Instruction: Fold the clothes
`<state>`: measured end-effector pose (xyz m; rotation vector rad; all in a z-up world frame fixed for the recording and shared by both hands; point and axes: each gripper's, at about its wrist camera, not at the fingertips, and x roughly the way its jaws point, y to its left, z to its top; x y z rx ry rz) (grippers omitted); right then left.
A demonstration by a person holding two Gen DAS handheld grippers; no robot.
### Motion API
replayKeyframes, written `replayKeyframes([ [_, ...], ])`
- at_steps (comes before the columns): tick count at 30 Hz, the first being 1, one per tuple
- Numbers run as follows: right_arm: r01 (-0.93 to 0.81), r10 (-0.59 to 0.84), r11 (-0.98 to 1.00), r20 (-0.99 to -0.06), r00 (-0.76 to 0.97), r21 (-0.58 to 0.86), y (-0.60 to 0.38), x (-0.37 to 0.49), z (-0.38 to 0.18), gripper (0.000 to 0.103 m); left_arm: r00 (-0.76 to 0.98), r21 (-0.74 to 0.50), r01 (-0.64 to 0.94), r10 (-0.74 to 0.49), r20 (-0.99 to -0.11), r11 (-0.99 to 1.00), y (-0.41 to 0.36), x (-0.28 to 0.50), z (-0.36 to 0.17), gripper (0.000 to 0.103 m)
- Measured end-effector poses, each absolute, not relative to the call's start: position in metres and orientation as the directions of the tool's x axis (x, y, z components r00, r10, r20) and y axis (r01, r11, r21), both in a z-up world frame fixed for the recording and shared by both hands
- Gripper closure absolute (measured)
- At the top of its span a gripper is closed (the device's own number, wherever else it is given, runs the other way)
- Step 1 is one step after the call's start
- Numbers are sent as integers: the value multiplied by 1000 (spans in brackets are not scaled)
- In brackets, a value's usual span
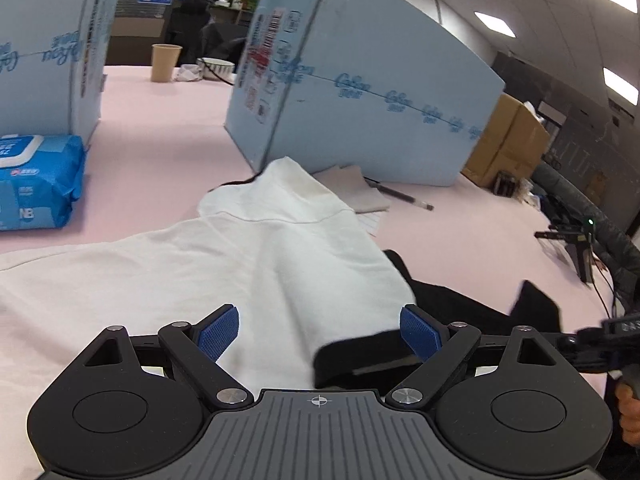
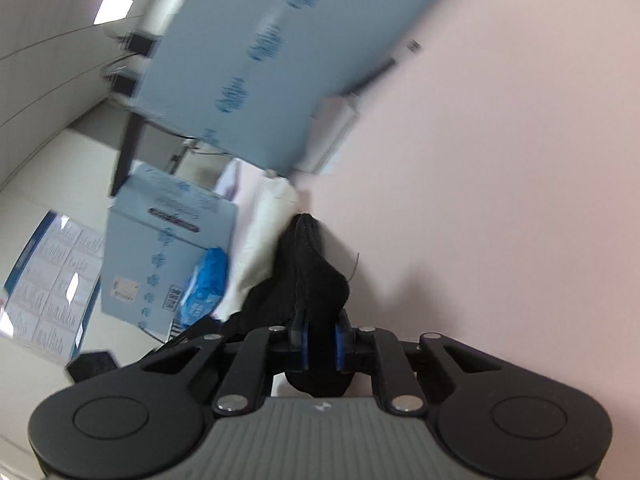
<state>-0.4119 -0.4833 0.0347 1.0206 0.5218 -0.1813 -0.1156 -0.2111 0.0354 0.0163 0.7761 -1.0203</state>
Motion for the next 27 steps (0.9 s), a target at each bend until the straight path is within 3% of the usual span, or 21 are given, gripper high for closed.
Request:
replayKeyframes([
  [4, 435, 76, 537, -555, 829, 723, -470, -433, 34, 93, 283, -347, 718, -708, -646, 604, -218, -96, 19, 13],
  [6, 496, 136, 477, -619, 774, 726, -469, -443, 8, 93, 281, -353, 711, -706, -650, 608, -219, -94, 14, 13],
  [8, 502, 159, 419, -605, 780, 757, -467, -456, 2, 92, 270, -343, 727, -708, -653, 594, -221, -96, 16, 13],
  [10, 538, 154, 451, -656, 739, 712, -473, -465, 17, 77, 264, -325, 744, -704, -660, 584, -223, -97, 18, 13],
  [12, 585, 54, 531, -713, 699, 613, -476, -467, 41, 62, 265, -306, 757, -698, -665, 578, -225, -99, 20, 13],
  [13, 589, 4, 570, -719, 695, 573, -476, -466, 52, 60, 264, -307, 760, -703, -660, 573, -225, -99, 23, 13],
  [15, 492, 0, 648, -646, 764, 581, -482, -449, 78, 59, 262, -311, 766, -714, -650, 563, -225, -98, 28, 13],
  [18, 351, 164, 626, -557, 814, 697, -507, -394, 80, 58, 283, -293, 769, -713, -641, 568, -230, -98, 36, 13],
  [24, 390, 314, 531, -602, 734, 752, -552, -277, 17, 66, 305, -281, 752, -692, -654, 597, -234, -91, 33, 13],
  [27, 400, 345, 485, -591, 730, 778, -562, -248, -6, 67, 355, -192, 771, -660, -662, 608, -236, -93, 33, 13],
])
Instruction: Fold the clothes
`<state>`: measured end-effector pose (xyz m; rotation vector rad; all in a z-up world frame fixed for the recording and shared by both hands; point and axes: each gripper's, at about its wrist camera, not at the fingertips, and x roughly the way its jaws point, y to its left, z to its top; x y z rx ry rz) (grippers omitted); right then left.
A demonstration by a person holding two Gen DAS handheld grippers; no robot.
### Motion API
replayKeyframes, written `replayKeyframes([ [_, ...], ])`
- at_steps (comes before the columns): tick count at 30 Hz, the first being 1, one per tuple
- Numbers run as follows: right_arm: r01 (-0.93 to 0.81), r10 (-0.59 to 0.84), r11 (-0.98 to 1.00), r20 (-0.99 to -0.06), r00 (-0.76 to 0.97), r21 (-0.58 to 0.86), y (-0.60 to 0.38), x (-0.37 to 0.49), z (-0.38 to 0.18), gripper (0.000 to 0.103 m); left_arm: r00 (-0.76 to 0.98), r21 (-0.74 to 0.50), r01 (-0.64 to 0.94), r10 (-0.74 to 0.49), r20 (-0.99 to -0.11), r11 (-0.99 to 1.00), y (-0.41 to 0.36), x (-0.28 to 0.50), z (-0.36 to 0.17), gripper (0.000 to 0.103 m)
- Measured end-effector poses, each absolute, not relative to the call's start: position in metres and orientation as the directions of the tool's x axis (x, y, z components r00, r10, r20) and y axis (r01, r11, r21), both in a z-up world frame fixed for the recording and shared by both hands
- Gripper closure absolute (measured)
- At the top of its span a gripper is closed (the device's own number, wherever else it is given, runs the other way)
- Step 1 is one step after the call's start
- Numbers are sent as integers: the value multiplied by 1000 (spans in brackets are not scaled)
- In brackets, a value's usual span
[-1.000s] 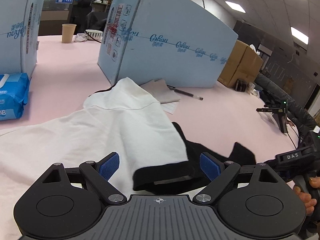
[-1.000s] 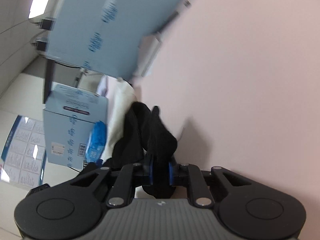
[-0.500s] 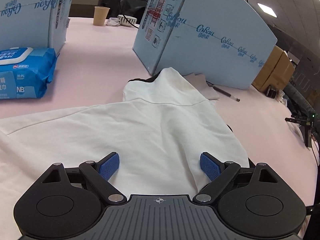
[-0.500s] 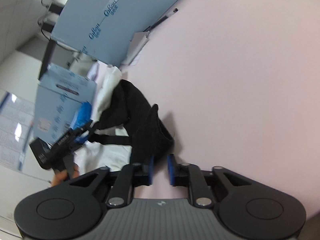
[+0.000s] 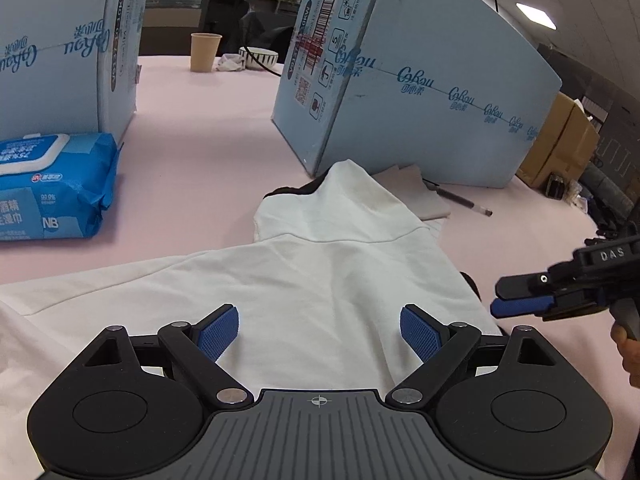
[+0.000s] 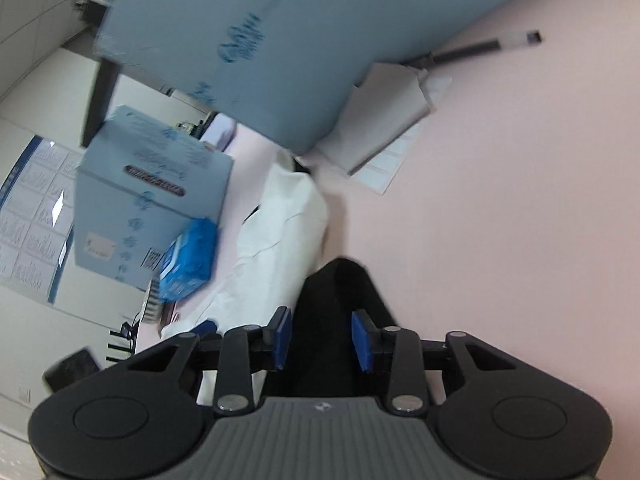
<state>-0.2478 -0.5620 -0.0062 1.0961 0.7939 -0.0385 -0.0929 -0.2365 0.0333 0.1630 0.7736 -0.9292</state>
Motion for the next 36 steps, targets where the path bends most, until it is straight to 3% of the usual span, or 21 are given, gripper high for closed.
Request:
replayKeyframes([
  [3, 384, 378, 475, -577, 724, 792, -559, -234, -15, 70, 461, -4, 787, -593, -660, 617, -245, -100, 35, 13],
  [6, 355, 376, 504, -570, 730, 788, -555, -225, -17, 98, 540, 147, 780, -536, -649, 608, -251, -104, 32, 13],
  [10, 323, 299, 518, -521, 799, 792, -558, -235, -10, 99, 508, 125, 772, -486, -711, 623, -250, -90, 15, 12],
  [13, 269, 203, 486, -407, 891, 832, -572, -256, 4, 100, 473, 49, 759, -497, -728, 649, -244, -79, 9, 9],
  [16, 289, 110, 496, -389, 915, 819, -585, -264, 12, 100, 470, 23, 743, -496, -730, 669, -242, -74, 10, 9],
  [24, 500, -82, 504, -537, 840, 705, -614, -246, -9, 100, 517, 41, 701, -467, -717, 712, -240, -75, 9, 9],
  [29, 562, -66, 485, -612, 788, 670, -616, -245, -26, 101, 565, 94, 677, -433, -702, 730, -237, -74, 8, 5],
  [32, 584, -44, 525, -665, 745, 619, -610, -245, -12, 92, 566, 83, 665, -428, -705, 742, -228, -72, 13, 5],
  [36, 574, -128, 636, -664, 737, 515, -579, -284, 34, 50, 595, 85, 678, -477, -647, 730, -206, -86, 33, 5],
])
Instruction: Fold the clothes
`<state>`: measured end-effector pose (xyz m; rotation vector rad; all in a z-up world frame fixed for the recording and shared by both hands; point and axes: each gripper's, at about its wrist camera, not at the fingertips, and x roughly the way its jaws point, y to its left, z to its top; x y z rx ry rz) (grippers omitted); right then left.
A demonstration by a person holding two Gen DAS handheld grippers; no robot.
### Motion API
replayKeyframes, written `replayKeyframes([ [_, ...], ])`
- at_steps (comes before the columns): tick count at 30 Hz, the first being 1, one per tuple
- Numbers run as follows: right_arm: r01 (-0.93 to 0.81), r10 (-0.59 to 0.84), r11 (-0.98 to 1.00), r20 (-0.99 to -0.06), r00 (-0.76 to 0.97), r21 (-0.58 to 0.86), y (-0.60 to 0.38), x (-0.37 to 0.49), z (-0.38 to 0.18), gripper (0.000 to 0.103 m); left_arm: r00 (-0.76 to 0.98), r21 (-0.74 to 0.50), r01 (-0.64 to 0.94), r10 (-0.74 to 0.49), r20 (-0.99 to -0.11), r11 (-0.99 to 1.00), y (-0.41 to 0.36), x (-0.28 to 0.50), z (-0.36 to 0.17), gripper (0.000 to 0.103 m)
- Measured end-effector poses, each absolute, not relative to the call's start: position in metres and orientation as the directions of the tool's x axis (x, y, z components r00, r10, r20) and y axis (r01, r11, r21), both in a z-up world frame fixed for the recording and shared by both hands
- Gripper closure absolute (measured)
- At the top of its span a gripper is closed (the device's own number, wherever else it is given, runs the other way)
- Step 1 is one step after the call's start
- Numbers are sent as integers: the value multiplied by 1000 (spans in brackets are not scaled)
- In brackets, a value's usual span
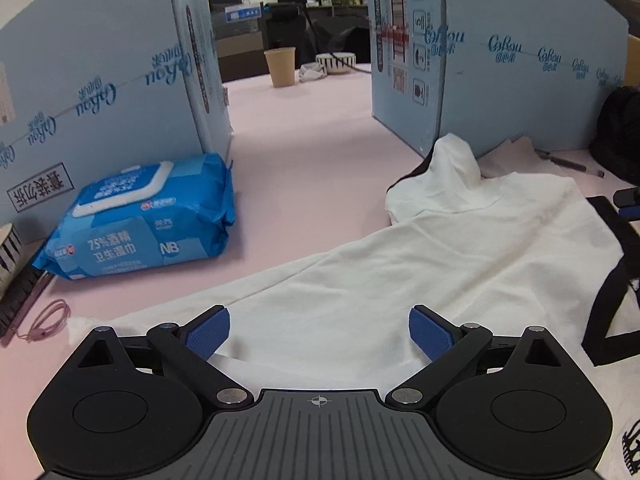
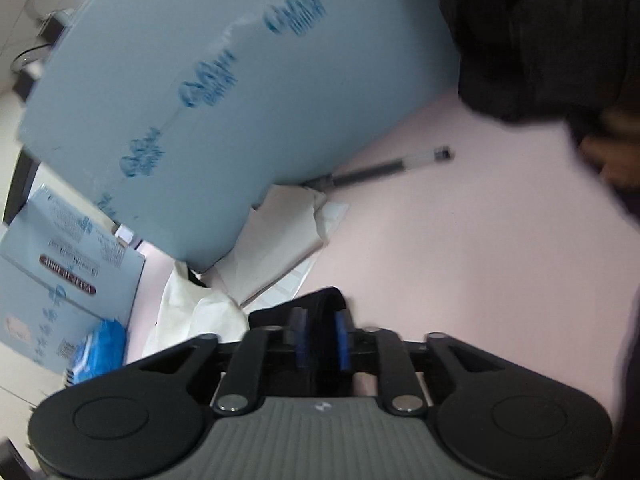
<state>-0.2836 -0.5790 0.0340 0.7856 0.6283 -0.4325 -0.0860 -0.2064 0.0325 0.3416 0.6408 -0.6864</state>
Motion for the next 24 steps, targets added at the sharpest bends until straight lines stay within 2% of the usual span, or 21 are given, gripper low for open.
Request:
replayKeyframes([
  [2, 544, -128, 672, -645, 753, 502, -562, -312, 55, 49, 551, 16, 722, -560, -619, 692, -184, -100, 49, 5],
  [5, 472, 22, 618, -614, 789, 629, -545, -359, 63, 48, 464, -106, 769, -664, -586, 630, -150, -117, 62, 5],
  [7, 424, 143, 551, -582, 800, 719, -527, -390, 54, 49, 461, -120, 777, -688, -560, 618, -125, -136, 66, 5],
  [11, 399, 277, 470, -561, 780, 788, -489, -423, 29, 48, 512, -82, 756, -665, -543, 649, -90, -161, 65, 5],
  [13, 403, 330, 472, -581, 744, 784, -467, -426, 16, 48, 550, -67, 722, -631, -547, 688, -69, -168, 63, 5],
  [20, 334, 430, 516, -576, 695, 789, -416, -416, 12, 49, 636, -39, 586, -488, -598, 810, -6, -181, 44, 5],
  [22, 313, 407, 566, -589, 698, 762, -405, -414, 16, 49, 636, -31, 576, -472, -611, 817, -2, -183, 36, 5],
  [23, 305, 404, 574, -587, 701, 760, -401, -414, 16, 50, 632, -20, 573, -458, -625, 819, -4, -181, 30, 5],
  [24, 297, 403, 580, -584, 705, 758, -397, -414, 16, 65, 629, -7, 571, -442, -640, 821, -6, -179, 24, 5],
])
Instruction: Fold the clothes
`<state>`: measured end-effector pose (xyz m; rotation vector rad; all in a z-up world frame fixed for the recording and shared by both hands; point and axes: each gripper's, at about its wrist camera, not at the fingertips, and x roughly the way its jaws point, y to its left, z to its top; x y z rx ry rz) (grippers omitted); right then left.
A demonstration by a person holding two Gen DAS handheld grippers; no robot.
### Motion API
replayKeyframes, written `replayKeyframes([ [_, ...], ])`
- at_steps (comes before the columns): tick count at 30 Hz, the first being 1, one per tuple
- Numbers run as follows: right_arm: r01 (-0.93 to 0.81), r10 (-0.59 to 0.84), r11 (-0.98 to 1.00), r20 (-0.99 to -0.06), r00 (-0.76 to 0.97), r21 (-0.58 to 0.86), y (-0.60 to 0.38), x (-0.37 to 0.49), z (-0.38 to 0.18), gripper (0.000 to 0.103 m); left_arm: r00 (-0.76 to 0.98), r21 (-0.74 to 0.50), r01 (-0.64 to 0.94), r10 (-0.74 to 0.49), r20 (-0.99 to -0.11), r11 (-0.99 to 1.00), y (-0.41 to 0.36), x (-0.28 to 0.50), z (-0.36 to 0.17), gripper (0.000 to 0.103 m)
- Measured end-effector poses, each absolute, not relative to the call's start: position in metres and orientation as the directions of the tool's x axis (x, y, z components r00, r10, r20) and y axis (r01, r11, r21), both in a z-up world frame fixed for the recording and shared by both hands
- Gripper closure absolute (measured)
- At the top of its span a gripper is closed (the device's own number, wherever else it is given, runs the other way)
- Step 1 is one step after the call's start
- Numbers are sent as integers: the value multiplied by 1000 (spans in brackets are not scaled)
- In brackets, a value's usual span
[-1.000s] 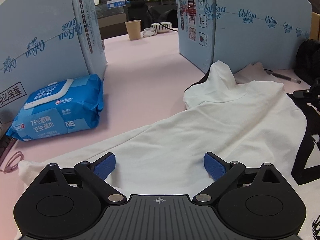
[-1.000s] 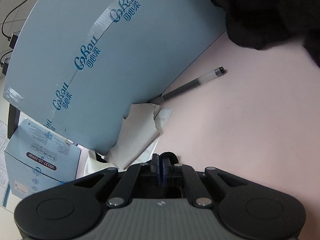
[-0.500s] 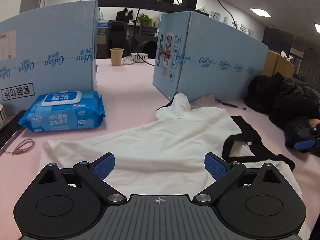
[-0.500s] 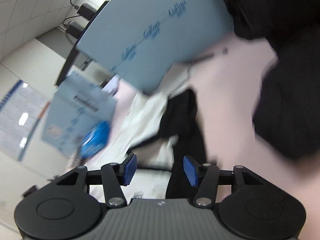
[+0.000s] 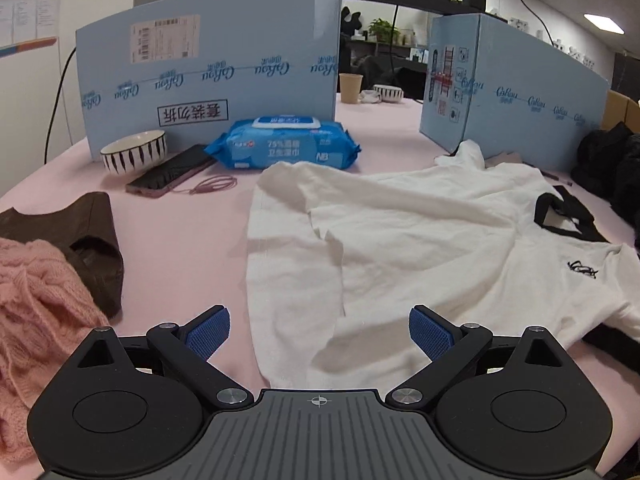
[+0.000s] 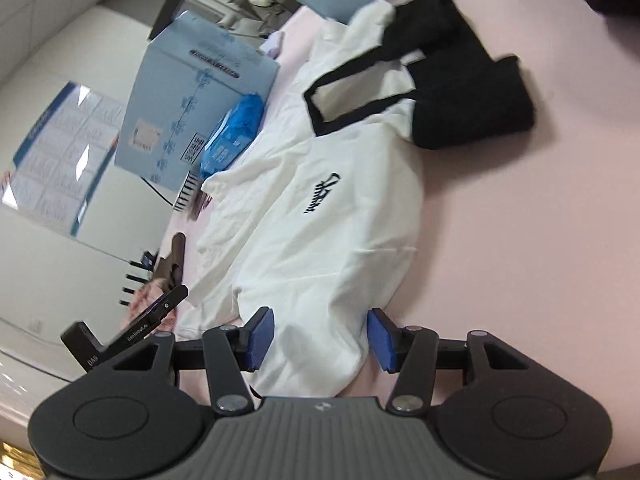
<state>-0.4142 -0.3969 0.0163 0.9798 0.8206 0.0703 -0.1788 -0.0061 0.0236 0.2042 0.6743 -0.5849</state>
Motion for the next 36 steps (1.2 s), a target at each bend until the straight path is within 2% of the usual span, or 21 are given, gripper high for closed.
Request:
replayKeyframes([
  [1, 290, 401, 586, -581, 708, 757, -393, -414, 17, 89, 625, 6, 568, -427, -654, 823, -8, -177, 17, 5],
  [2, 285, 436, 538, -551, 711, 793, -393, -415, 11, 93, 626, 17, 563, -413, -662, 826, -10, -175, 12, 2],
  [4, 271, 444, 499, -511, 736, 823, -397, -421, 9, 94, 637, 14, 556, -416, -649, 831, -7, -171, 9, 0],
  [6, 220, 450, 429, -419, 789, 876, -405, -432, 15, 95, 641, 17, 548, -407, -651, 836, -6, -169, 9, 0],
  [10, 148, 457, 355, -309, 834, 923, -416, -455, 33, 95, 641, 25, 554, -408, -650, 832, -3, -162, 9, 0],
  [13, 182, 430, 333, -321, 844, 925, -426, -475, 34, 97, 636, 28, 559, -407, -656, 829, -3, -159, 9, 0],
  [15, 270, 405, 349, -404, 820, 897, -428, -484, 25, 97, 633, 29, 562, -407, -658, 827, -3, -156, 9, 0],
  [17, 399, 330, 458, -569, 753, 794, -426, -488, 19, 96, 633, 33, 563, -405, -660, 826, -4, -154, 9, 0],
  [18, 418, 307, 479, -594, 744, 772, -427, -489, 19, 93, 633, 33, 562, -404, -660, 826, -4, -153, 9, 0],
  [20, 368, 310, 501, -560, 769, 783, -424, -493, 28, 85, 634, 33, 560, -402, -660, 828, -4, -153, 9, 0],
  [21, 342, 300, 553, -565, 769, 760, -418, -491, 39, 70, 641, 40, 555, -397, -656, 831, -3, -153, 9, 0],
  [22, 319, 290, 625, -592, 752, 712, -408, -486, 50, 41, 649, 47, 550, -391, -652, 834, -3, -153, 10, 0],
  [24, 265, 269, 749, -644, 716, 607, -385, -476, 66, 17, 659, 57, 542, -382, -648, 839, -3, -150, 10, 0],
  [27, 176, 241, 869, -706, 666, 463, -348, -460, 72, 20, 683, 63, 498, -347, -643, 865, -2, -140, 11, 0],
  [30, 108, 201, 925, -709, 676, 365, -319, -452, 69, 21, 698, 64, 472, -328, -636, 879, 2, -135, 12, 0],
  [32, 89, 187, 940, -714, 674, 330, -306, -446, 64, 27, 701, 55, 468, -333, -630, 882, 4, -136, 13, 0],
  [35, 88, 137, 960, -718, 682, 266, -293, -434, 54, 44, 713, 45, 467, -347, -609, 883, 8, -145, 18, 0],
  [36, 86, 135, 960, -708, 693, 267, -292, -432, 52, 54, 703, 9, 474, -371, -607, 881, 10, -150, 20, 0],
])
